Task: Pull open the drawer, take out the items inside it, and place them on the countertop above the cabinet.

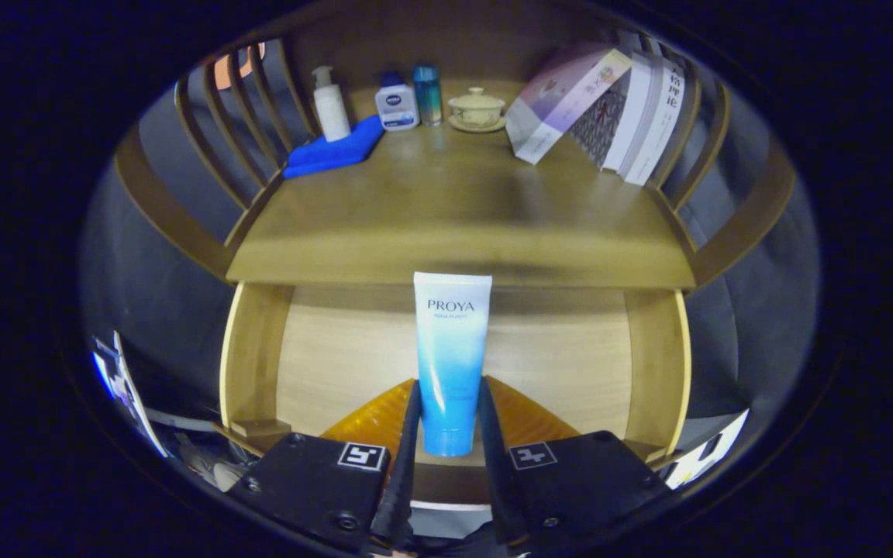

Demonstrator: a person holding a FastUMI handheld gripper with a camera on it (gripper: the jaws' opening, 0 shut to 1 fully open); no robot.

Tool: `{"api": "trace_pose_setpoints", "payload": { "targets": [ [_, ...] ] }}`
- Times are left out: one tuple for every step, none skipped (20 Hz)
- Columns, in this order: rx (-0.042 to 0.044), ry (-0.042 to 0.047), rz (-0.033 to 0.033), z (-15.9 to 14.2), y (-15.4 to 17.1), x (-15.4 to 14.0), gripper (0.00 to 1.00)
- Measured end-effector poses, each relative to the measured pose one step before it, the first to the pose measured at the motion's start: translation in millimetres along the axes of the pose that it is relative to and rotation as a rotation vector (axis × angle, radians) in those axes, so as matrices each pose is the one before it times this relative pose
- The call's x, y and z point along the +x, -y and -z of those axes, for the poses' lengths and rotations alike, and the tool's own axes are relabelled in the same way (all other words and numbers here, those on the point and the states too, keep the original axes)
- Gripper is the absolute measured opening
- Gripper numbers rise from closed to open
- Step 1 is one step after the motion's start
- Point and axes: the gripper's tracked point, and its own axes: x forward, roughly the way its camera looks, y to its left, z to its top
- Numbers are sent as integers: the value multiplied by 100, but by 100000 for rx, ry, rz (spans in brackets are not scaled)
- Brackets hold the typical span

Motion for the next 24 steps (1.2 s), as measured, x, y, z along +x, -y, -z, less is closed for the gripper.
{"api": "trace_pose_setpoints", "payload": {
  "targets": [
    [-257,507,873,-859,171,187,44],
    [-517,331,996,-935,140,258,44],
    [-246,395,647,-613,5,445,44],
    [-157,376,333,-801,-33,439,44],
    [-193,121,246,-806,-126,574,44],
    [-703,83,411,-678,-27,401,44],
    [-531,37,394,-756,5,593,44],
    [362,-184,287,-674,-11,349,44],
    [37,-59,-548,-599,-92,475,44],
    [198,461,-204,-778,-122,308,44],
    [-284,528,942,-1005,168,251,44],
    [-969,252,1158,-509,410,197,44],
    [2,336,366,-368,130,240,44],
    [1350,401,-904,-451,-236,103,44],
    [932,477,-1010,-398,-73,349,44],
    [404,-137,149,-358,8,461,44],
    [52,228,324,-98,402,200,44],
    [709,75,-316,-120,26,361,44],
    [581,-541,-257,207,75,94,44],
    [990,419,-317,-99,26,226,44],
    [839,213,-449,-20,-35,437,44],
    [486,1390,8,-214,18,191,44],
    [313,444,179,30,51,37,45],
    [811,770,446,-37,-7,-18,45]
  ]
}}
